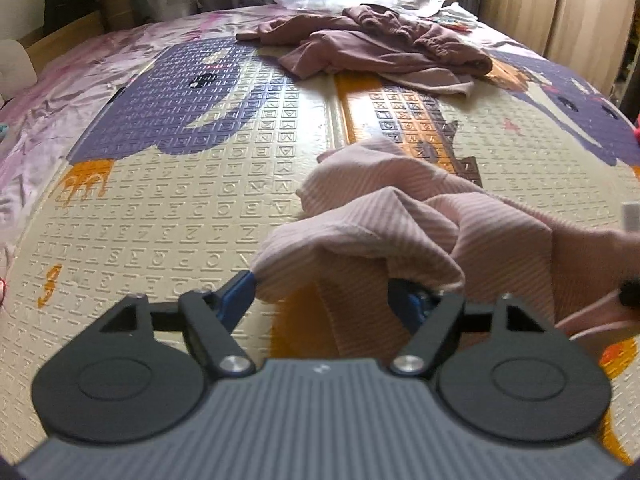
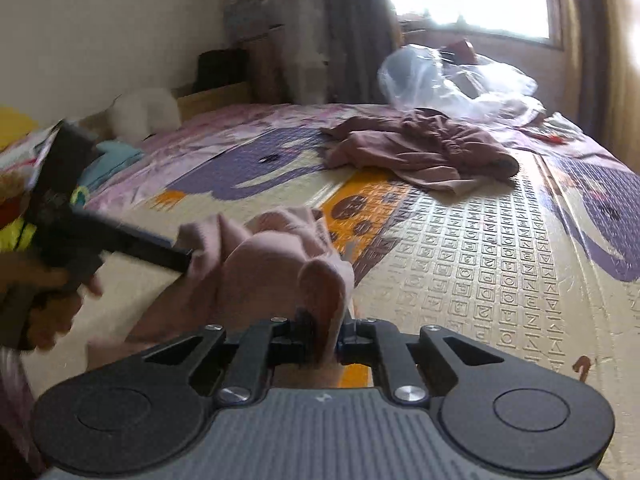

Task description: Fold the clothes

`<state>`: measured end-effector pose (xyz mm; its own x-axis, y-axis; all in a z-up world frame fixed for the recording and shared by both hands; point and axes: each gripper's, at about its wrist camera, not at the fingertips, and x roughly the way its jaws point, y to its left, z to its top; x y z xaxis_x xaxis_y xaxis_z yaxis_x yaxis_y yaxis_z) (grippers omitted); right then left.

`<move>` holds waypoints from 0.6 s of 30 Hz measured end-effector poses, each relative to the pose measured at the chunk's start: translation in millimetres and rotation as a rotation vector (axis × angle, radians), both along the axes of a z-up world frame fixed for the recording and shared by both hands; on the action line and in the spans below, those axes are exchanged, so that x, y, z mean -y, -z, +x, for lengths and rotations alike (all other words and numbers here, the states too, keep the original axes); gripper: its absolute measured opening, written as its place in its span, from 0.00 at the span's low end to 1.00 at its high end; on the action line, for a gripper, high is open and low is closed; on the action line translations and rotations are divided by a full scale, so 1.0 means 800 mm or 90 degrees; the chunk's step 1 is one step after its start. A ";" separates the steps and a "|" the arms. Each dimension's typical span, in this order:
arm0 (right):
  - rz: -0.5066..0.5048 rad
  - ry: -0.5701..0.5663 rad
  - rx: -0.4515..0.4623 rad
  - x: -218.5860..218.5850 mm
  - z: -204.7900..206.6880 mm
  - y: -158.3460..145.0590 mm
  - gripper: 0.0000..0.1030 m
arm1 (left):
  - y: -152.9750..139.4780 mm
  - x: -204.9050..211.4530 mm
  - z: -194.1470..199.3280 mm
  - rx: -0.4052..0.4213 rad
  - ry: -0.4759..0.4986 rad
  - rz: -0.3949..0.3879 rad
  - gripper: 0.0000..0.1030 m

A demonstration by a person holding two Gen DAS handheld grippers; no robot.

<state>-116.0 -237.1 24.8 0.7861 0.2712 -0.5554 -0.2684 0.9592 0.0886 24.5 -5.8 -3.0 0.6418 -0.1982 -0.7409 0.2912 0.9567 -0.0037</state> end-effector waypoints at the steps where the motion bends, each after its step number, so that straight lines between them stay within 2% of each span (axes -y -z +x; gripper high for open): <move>1: -0.003 -0.009 -0.003 0.000 -0.004 0.000 0.09 | 0.000 0.001 0.000 0.000 -0.001 0.001 0.69; 5: -0.002 -0.038 -0.012 0.003 -0.015 -0.004 0.09 | -0.001 0.002 0.002 0.003 -0.012 0.005 0.57; 9: -0.011 -0.079 -0.010 -0.004 -0.028 -0.011 0.09 | -0.007 0.000 0.005 0.017 -0.029 0.010 0.51; 13: -0.034 -0.141 -0.019 -0.018 -0.044 -0.013 0.09 | -0.007 0.003 0.006 0.030 -0.028 0.033 0.51; 18: -0.079 -0.249 -0.059 -0.044 -0.065 0.000 0.09 | -0.004 0.005 0.005 0.031 -0.022 0.056 0.51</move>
<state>-168.2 -201.6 25.0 0.5831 0.4656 -0.6658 -0.6103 0.7919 0.0193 28.4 -9.5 0.5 0.6824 -0.1102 -0.7227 0.2551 0.9623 0.0941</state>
